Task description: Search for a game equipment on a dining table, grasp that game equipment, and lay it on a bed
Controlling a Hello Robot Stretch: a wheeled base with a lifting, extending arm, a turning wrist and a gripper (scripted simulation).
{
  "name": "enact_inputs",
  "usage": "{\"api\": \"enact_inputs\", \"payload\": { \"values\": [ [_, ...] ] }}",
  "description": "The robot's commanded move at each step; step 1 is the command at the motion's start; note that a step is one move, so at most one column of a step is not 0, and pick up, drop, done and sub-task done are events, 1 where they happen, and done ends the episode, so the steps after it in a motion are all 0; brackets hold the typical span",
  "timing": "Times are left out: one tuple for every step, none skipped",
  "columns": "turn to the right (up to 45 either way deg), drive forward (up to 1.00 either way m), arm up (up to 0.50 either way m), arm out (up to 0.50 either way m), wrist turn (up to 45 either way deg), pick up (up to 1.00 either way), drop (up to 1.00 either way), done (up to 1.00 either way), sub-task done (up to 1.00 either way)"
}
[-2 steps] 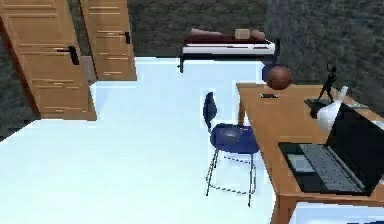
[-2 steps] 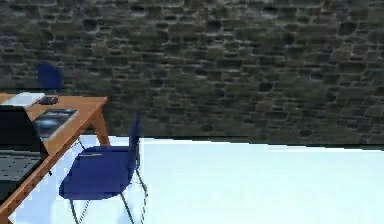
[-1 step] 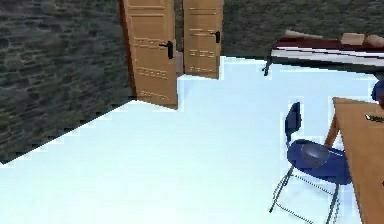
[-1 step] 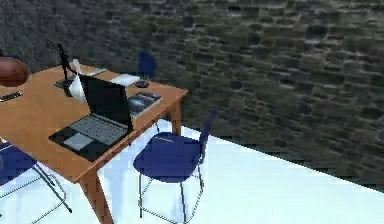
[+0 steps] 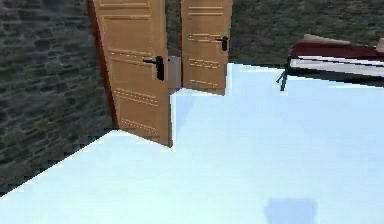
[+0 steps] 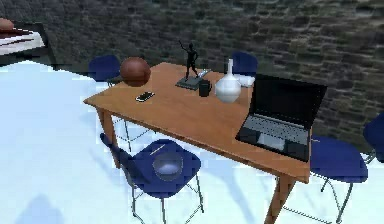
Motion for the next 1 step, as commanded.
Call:
{"api": "enact_inputs", "payload": {
  "values": [
    [24.0,0.00,0.00,0.00,0.0,0.00,0.00,0.00,0.00]
  ]
}}
